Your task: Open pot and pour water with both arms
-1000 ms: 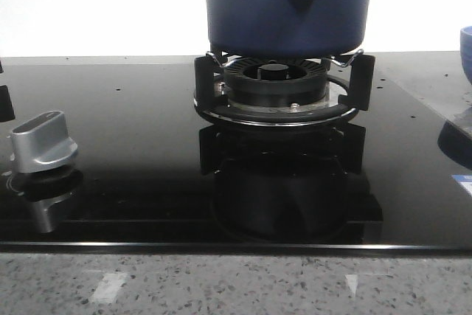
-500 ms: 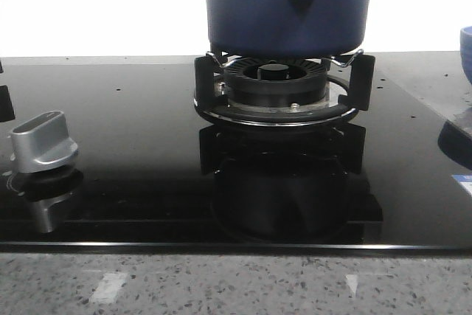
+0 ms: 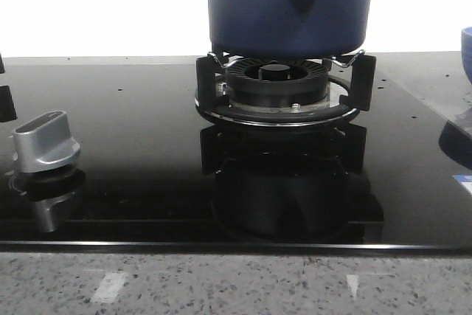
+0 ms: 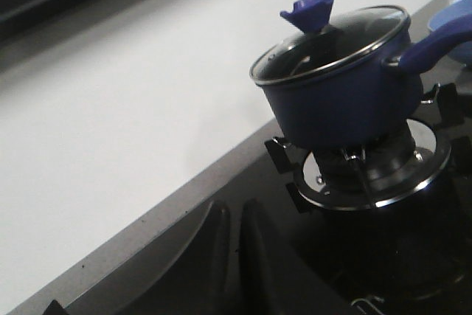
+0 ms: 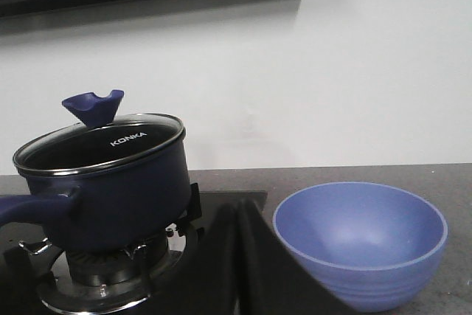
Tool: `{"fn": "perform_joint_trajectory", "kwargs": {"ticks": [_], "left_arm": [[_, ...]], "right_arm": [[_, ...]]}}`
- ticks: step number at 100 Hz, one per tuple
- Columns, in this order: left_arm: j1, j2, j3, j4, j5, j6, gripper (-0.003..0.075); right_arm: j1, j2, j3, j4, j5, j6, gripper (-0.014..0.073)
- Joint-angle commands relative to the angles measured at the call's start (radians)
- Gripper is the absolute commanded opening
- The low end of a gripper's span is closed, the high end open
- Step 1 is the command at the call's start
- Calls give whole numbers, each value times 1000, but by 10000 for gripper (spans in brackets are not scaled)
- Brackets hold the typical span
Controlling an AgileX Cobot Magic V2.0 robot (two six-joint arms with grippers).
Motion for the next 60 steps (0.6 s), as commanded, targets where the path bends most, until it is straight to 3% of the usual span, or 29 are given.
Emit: {"fn": "perform_joint_trajectory", "kwargs": {"ticks": [1, 25, 36, 43, 50, 60], "left_arm": [[88, -38, 53, 74, -206, -128, -20], [329, -160, 236, 110, -323, -371, -20], [404, -177, 323, 52, -440, -377, -20], [428, -179, 391, -83, -523, -314, -20], [424, -179, 379, -197, -430, -276, -20], [423, -181, 384, -428, -411, 14, -20]], "right_arm": [[5, 7, -23, 5, -84, -11, -70], [5, 7, -23, 5, -84, -11, -70], [5, 7, -23, 5, -84, -11, -70], [5, 7, -23, 5, -84, -11, -70], [5, 7, -23, 5, -84, -11, -70], [5, 7, -23, 5, -84, -11, -70]]}}
